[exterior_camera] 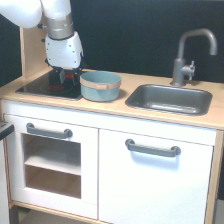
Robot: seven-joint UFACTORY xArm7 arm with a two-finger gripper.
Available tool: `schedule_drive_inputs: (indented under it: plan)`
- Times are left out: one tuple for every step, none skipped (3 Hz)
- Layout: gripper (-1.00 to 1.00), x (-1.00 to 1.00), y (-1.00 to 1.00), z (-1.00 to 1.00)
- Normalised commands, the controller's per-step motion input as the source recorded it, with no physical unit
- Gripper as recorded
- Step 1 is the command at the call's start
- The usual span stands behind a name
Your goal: Place the pot in the sink
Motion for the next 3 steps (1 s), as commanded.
schedule_drive_inputs:
  plan:
    - [0.09, 0.07, 0.01, -1.00]
    - [0.88, -0.24, -0.08, -1.00]
    - [0.72, -0.29, -0.07, -1.00]
